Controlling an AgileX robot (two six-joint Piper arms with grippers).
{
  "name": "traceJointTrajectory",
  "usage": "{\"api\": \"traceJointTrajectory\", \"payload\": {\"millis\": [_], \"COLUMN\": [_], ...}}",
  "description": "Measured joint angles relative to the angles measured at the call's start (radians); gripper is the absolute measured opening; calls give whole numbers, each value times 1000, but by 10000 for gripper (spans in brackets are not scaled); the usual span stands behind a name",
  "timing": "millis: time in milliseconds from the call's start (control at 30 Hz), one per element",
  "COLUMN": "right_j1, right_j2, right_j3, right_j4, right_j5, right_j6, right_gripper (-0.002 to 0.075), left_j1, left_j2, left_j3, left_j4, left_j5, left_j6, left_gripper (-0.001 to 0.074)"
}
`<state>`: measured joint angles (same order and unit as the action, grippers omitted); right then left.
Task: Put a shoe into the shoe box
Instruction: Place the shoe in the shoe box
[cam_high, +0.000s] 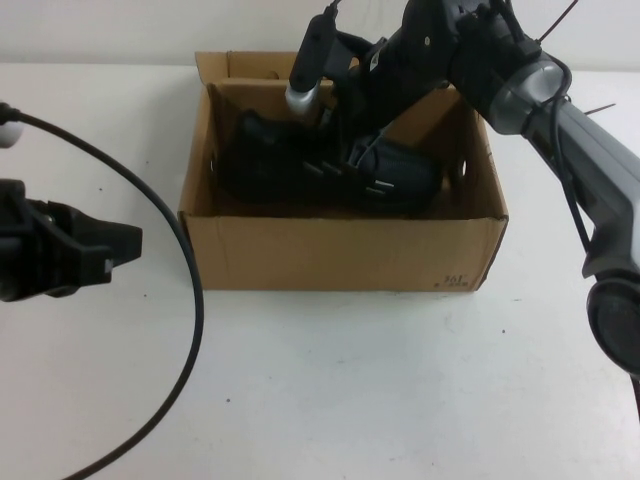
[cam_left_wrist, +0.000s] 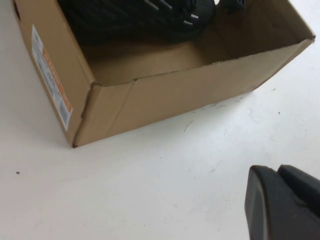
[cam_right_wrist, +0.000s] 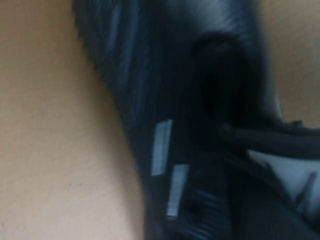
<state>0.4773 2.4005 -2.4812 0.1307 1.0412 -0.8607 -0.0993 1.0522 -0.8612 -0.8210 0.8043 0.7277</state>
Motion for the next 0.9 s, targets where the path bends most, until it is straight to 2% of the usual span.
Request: {"api": "traceJointTrajectory", "payload": {"millis": [167,200,267,367,433,500,600,700,900], "right_j1": [0,0,0,-2,-6,-19,-52,-98,-201], "right_j2": [-6,-9,-24,-65,-105,-159,-247,-347,-540], "right_j3": [-2,-2,-2,-2,-2,-2,-2,-4,-10], "right_j4": [0,0,2,2,4,5,10,14,21], "right_j5": [-35,-40,-44,-46,-38,-12,20,36,104], "right_j6": [54,60,75,104,112,115,129,195,382], "right_gripper": [400,432,448,388,306,183,47,1,-13], "left_j1": [0,0,0,0,0,0,0,0,0], "left_j2": [0,0,0,0,-7,-31,-83,-149,-289], "left_j3": [0,0,0,0,0,0,-28,-76,-119], "left_j4": [0,0,0,1,9,41,159,313,484], "left_j5": [16,18,23,42,55,60,62,38,-44], "left_j6": [45,61,100,205,286,342,356,274,55], "left_gripper": [1,1,1,1,1,0,-1,-1,-1]}}
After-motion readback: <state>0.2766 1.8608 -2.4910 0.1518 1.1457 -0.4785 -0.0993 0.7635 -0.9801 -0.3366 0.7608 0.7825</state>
